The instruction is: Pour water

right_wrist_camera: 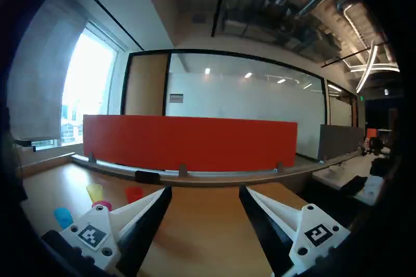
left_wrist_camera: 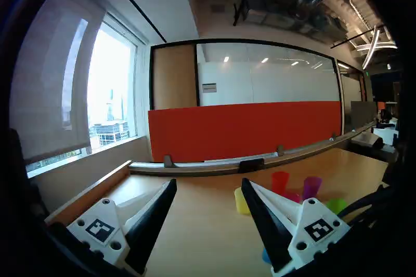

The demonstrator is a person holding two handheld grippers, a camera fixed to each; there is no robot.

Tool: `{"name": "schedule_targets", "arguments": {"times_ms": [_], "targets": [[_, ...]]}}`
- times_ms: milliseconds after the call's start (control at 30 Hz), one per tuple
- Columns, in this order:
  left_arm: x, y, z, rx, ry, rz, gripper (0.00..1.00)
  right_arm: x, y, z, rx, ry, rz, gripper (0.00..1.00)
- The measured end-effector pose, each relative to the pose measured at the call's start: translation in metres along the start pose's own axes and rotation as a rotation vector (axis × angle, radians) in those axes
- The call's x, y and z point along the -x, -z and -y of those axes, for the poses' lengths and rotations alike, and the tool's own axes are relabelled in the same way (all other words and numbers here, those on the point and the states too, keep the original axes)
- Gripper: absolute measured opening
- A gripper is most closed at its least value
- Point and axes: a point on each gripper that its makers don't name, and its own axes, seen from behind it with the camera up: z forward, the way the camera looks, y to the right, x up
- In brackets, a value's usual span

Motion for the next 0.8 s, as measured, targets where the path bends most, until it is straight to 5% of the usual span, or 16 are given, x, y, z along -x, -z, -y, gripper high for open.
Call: {"name": "schedule_targets", "arguments": {"times_ms": [500,800], "targets": [[-0.041,0.013,-0.020,0.097,-0.022,0.057,0.92,-0.054,0.004,0.011,-0.054,0.004,0.051,1.00],[-0.048,0.026,-0.037,0.168,-0.060,0.089,0.92,-0.061,0.010,0.020,-0.127,0.013,0.071,1.00]]}}
